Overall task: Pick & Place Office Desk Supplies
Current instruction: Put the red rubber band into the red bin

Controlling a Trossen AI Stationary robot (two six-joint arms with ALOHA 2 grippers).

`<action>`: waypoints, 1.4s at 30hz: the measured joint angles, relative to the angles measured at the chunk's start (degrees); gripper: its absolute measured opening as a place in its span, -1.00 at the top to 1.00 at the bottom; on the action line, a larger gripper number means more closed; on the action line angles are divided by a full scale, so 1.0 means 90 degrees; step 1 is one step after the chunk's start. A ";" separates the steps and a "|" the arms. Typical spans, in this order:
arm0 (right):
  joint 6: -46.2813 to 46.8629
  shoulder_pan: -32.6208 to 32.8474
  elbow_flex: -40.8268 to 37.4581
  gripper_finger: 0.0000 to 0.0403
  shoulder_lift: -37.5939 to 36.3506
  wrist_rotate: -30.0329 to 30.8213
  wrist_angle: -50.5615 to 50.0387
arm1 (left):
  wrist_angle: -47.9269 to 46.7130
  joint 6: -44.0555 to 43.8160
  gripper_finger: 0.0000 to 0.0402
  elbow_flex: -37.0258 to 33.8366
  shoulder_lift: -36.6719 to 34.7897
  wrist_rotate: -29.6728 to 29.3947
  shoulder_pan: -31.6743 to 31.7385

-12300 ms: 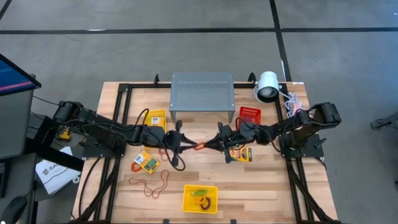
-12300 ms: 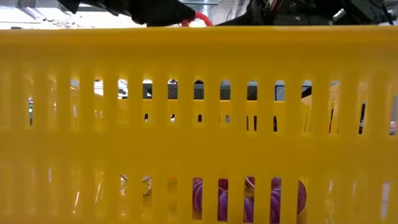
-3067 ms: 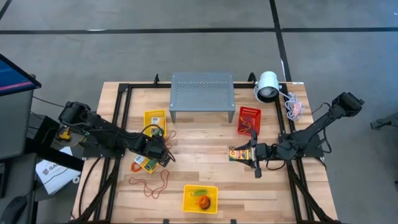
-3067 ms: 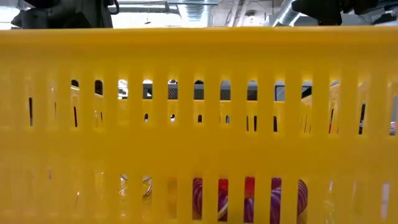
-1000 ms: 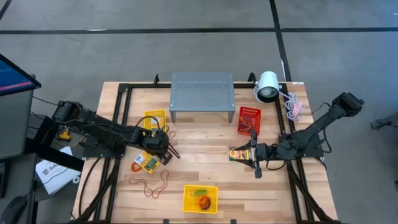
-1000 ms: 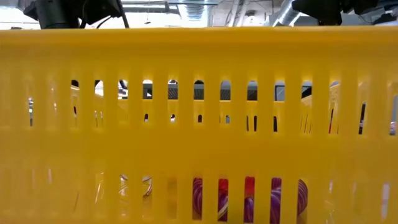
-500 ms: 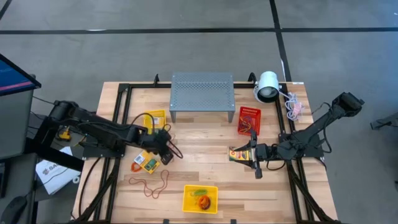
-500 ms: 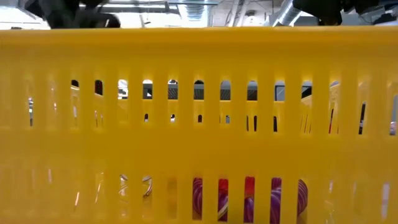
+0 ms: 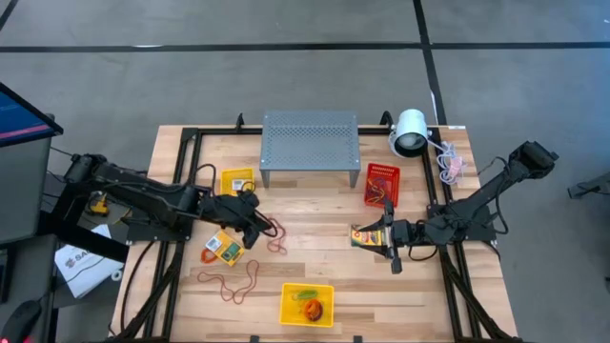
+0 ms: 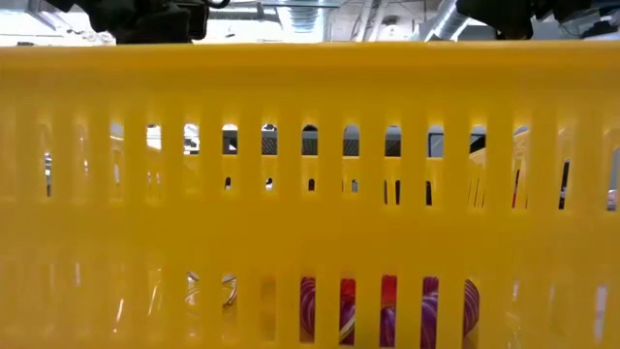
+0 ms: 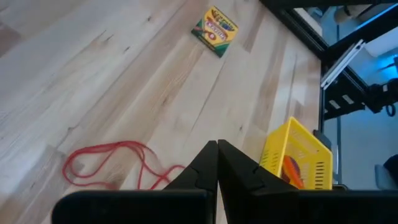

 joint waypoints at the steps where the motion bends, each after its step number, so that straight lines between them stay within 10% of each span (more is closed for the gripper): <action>1: 0.0015 -0.0002 0.0000 0.06 0.0000 0.0000 0.0003 | -0.0047 0.0000 1.00 0.0000 0.0004 -0.0002 0.0000; 12: 0.0037 -0.0017 0.0000 0.06 0.0002 0.0000 0.0006 | 0.1151 0.0514 0.86 -0.0005 0.1327 0.0287 -0.0002; 23: 0.0092 -0.0015 -0.0002 0.06 0.0005 0.0000 -0.0114 | 0.2027 0.1215 0.19 -0.0005 0.1651 0.0366 -0.0013; 42: 0.0139 -0.0012 -0.0002 0.06 0.0005 0.0000 -0.0136 | 0.0708 0.1289 -0.11 -0.0143 0.1649 0.0517 -0.0036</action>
